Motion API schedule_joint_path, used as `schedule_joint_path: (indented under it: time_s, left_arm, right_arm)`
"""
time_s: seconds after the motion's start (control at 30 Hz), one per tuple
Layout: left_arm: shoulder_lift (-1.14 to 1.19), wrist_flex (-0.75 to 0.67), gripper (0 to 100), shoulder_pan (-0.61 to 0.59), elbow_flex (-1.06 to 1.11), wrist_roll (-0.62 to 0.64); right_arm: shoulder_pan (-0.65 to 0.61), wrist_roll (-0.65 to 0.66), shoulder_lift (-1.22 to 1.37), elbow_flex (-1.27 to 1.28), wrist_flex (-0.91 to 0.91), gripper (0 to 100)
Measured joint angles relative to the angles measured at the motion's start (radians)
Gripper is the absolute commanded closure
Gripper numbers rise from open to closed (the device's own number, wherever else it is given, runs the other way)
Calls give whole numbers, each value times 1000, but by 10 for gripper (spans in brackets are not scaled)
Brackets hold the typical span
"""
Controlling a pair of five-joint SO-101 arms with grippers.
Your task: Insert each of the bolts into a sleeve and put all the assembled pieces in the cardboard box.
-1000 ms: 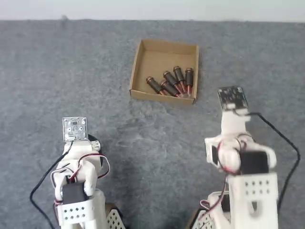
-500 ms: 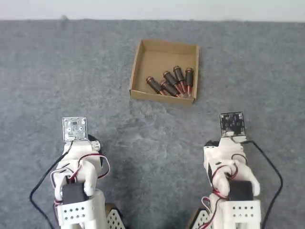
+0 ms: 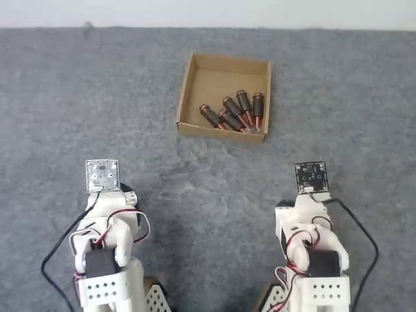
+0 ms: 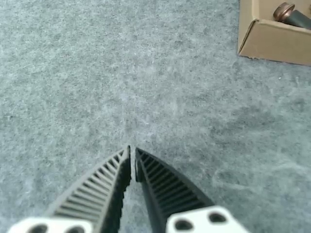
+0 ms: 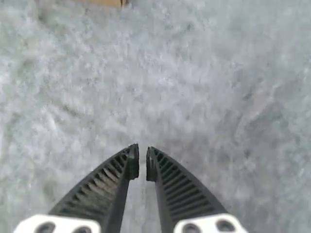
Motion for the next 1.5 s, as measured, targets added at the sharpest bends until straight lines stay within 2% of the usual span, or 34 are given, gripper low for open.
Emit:
schedule_joint_path:
  time_s: [0.23, 0.7, 1.5]
  left_arm:
    - [0, 0, 988, 0, 0, 0]
    - [0, 101, 988, 0, 0, 0]
    - [0, 107, 988, 0, 0, 0]
  right_arm:
    - [0, 0, 0, 0, 103, 990]
    - [0, 0, 0, 0, 103, 991]
    - [0, 0, 0, 0, 103, 991]
